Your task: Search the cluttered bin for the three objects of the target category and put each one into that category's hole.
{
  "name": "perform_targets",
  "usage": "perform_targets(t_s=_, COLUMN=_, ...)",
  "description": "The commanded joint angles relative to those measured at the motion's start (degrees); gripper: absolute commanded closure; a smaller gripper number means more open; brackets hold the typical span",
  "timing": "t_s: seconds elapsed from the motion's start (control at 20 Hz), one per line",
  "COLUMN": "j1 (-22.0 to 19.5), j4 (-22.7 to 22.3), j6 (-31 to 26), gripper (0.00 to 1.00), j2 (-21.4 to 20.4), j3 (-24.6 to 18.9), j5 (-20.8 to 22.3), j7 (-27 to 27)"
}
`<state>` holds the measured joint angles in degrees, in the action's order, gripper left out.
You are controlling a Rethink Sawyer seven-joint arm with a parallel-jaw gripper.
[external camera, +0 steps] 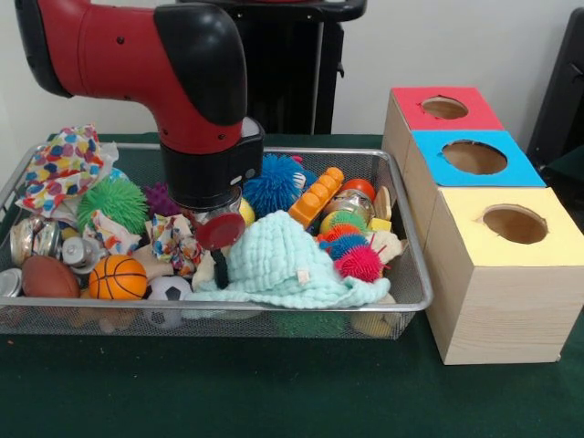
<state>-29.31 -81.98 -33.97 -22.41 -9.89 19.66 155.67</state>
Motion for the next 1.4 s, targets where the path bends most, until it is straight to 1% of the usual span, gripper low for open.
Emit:
perform_targets(t_s=0.05, j1=-1.49, j4=3.79, j6=-3.65, gripper=0.00, j2=0.81, j3=-3.72, j5=0.09, j7=-8.10)
perform_targets(t_s=0.2, j1=-1.40, j4=3.34, j6=-3.51, gripper=0.00, j2=0.49, j3=-4.47, j5=-0.10, j7=-8.27)
perform_targets(t_s=0.3, j1=-1.89, j4=2.73, j6=0.05, gripper=0.00, j2=0.89, j3=-5.93, j5=-0.18, j7=-7.82)
perform_targets(t_s=0.4, j1=-2.41, j4=2.15, j6=1.19, gripper=0.00, j2=1.19, j3=-7.00, j5=-0.67, j7=-7.43)
perform_targets(t_s=0.45, j1=-2.42, j4=2.01, j6=0.81, gripper=0.00, j2=1.14, j3=-6.87, j5=-0.54, j7=-7.44)
perform_targets(t_s=0.5, j1=-2.18, j4=2.32, j6=0.84, gripper=1.00, j2=1.18, j3=-6.86, j5=0.40, j7=-7.92)
perform_targets(t_s=0.65, j1=-0.61, j4=2.83, j6=1.07, gripper=1.00, j2=0.80, j3=-4.99, j5=1.09, j7=-5.97)
perform_targets(t_s=1.0, j1=-0.86, j4=3.25, j6=-2.17, gripper=1.00, j2=0.30, j3=-5.77, j5=0.00, j7=-7.00)
perform_targets(t_s=1.1, j1=-1.22, j4=2.27, j6=-1.97, gripper=1.00, j2=-0.43, j3=-6.49, j5=-1.89, j7=-5.16)
perform_targets(t_s=1.2, j1=-0.20, j4=3.20, j6=-4.59, gripper=1.00, j2=-2.92, j3=-5.49, j5=-0.72, j7=-6.84)
perform_targets(t_s=1.25, j1=-0.06, j4=2.55, j6=-6.93, gripper=1.00, j2=-5.03, j3=-5.73, j5=-1.84, j7=-6.73)
perform_targets(t_s=1.3, j1=-0.22, j4=1.98, j6=-8.46, gripper=1.00, j2=-6.29, j3=-6.31, j5=-2.76, j7=-6.90)
perform_targets(t_s=1.35, j1=-0.89, j4=1.53, j6=-11.10, gripper=1.00, j2=-8.12, j3=-7.46, j5=-4.68, j7=-7.00)
perform_targets(t_s=1.4, j1=-1.67, j4=0.89, j6=-13.09, gripper=1.00, j2=-8.94, j3=-8.81, j5=-6.44, j7=-7.12)
